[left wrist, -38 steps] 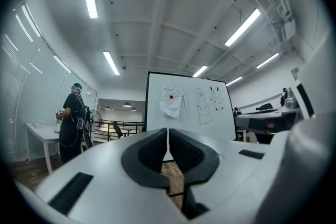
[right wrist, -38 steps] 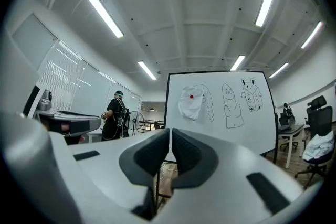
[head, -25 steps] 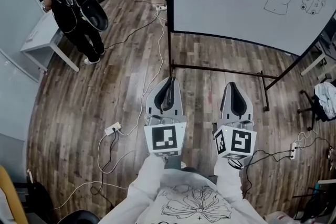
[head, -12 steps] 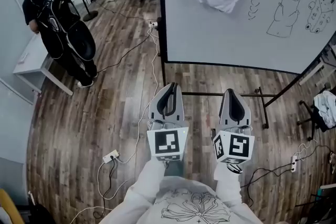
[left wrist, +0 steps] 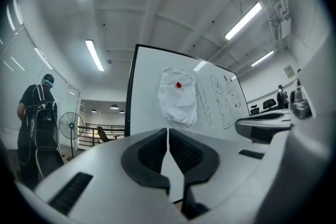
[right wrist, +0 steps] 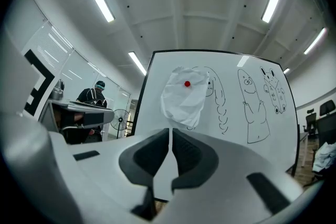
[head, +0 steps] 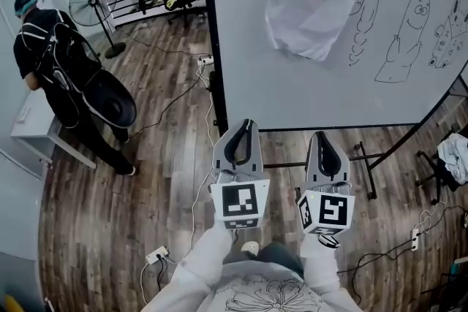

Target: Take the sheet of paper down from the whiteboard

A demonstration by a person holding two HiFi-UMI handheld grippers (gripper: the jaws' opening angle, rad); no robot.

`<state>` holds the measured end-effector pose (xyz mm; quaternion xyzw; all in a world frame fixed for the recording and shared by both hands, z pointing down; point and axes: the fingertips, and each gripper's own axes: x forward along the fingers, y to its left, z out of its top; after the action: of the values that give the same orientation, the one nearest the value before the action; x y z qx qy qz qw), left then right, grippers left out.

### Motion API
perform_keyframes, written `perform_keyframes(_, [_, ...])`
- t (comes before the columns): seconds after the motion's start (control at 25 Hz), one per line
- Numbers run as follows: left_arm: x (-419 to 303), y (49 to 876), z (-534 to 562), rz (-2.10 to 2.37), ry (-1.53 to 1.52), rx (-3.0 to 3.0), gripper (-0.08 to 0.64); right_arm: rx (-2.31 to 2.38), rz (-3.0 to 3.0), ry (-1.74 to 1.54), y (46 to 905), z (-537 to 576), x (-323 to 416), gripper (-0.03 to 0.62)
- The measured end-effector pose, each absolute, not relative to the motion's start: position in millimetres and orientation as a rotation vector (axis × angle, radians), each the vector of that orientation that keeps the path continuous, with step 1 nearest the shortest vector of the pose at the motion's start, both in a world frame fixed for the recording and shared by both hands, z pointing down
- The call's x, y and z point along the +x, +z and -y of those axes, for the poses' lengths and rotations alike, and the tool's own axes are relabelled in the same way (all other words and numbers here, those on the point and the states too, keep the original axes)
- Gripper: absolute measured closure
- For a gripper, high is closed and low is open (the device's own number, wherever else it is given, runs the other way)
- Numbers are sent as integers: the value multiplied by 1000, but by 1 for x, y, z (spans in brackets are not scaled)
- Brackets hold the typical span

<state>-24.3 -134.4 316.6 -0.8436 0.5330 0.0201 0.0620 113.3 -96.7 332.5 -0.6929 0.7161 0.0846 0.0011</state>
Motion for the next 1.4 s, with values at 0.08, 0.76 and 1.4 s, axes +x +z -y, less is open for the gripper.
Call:
perform_keyframes(0.08, [-17, 311, 151, -1595, 31, -2554, 546, -2185, -2244, 270, 331, 112, 117, 589])
perform_keyframes(0.76, [25, 244, 274, -1634, 145, -2507, 545, -2072, -2303, 490, 258, 236, 160, 511])
perform_keyframes(1.4, [56, 203, 328, -1638, 142, -2453, 401, -1840, -2325, 823, 151, 301, 172, 426])
